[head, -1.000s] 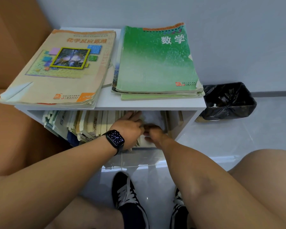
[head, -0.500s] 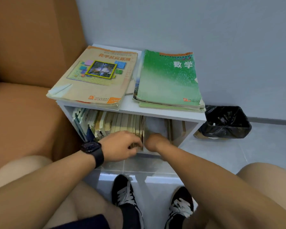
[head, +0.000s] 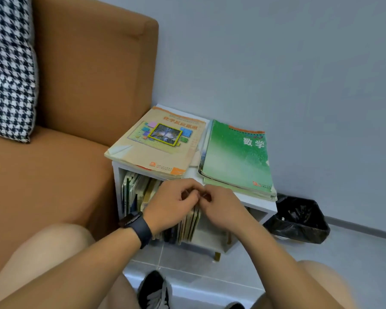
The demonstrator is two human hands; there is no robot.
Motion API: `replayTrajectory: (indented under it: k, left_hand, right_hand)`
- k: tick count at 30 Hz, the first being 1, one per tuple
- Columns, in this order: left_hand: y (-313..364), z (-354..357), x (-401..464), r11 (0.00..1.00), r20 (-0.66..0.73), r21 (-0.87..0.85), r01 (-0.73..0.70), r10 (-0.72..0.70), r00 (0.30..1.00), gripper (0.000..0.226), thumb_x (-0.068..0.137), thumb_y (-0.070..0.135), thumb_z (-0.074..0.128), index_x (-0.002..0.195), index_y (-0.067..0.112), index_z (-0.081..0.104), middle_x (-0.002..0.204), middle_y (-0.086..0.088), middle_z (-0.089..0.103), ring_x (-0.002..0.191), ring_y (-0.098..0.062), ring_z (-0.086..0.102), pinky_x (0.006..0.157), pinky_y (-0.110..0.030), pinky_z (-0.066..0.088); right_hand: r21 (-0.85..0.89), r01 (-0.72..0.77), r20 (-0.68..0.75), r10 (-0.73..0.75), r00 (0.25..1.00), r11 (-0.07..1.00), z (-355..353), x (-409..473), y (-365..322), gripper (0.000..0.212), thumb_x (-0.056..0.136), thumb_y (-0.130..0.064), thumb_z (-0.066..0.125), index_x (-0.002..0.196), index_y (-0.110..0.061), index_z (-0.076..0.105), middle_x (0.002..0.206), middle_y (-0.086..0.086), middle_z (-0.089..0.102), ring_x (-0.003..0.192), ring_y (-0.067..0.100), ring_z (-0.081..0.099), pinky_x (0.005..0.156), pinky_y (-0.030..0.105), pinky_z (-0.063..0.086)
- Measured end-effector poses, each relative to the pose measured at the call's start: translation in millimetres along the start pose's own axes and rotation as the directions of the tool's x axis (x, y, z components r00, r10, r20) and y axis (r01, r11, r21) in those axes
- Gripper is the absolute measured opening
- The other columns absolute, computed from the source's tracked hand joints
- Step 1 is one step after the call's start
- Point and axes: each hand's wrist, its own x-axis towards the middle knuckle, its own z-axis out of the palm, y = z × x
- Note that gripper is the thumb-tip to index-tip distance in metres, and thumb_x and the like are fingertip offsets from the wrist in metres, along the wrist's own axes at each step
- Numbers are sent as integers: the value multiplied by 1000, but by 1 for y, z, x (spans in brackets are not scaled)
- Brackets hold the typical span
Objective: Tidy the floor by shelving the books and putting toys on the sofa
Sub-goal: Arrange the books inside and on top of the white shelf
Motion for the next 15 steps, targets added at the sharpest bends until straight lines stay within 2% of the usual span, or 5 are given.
replayTrajectory:
  k: [3,5,8,12,15]
  left_hand:
    - [1,-1,5,991,-80,-130,42,-53,995,26,91,21,55,97,37,74,83,10,73,72,-17,67,71,-40,57]
    - [2,0,6,962,-102,-255,93,-123,987,32,95,15,55,101,43,71,89,10,72,72,-23,69,67,-46,58]
    - [4,2,12,914,-107,-383,135,-189,976,37,97,6,54,118,36,64,106,11,68,73,-20,72,63,-46,62]
    - [3,4,19,838,-73,-514,182,-254,964,42,100,4,52,125,38,57,115,11,69,61,-34,69,56,-40,60]
    - [1,5,23,827,-58,-520,212,-281,958,40,101,5,51,124,37,57,116,13,70,59,-39,69,58,-46,61]
  right_hand:
    - [38,71,-177,-63,982,997,-4,9,-3,19,93,-23,57,105,-28,72,87,-3,71,79,15,61,71,31,46]
    - [41,116,-320,-97,942,992,-9,14,-1,19,94,-22,59,106,-26,72,86,-5,69,80,12,60,73,29,46]
    - [-71,145,-469,-161,869,987,-14,29,9,25,92,-29,64,116,-25,67,108,-8,61,100,14,56,84,29,46]
    - [-225,-44,-364,-42,931,973,-7,52,25,68,87,-64,57,144,-29,49,150,-3,43,136,22,38,109,37,39]
    - [-276,-90,-360,-16,933,957,-1,63,27,77,88,-72,47,149,-26,43,156,0,40,141,25,34,113,39,35]
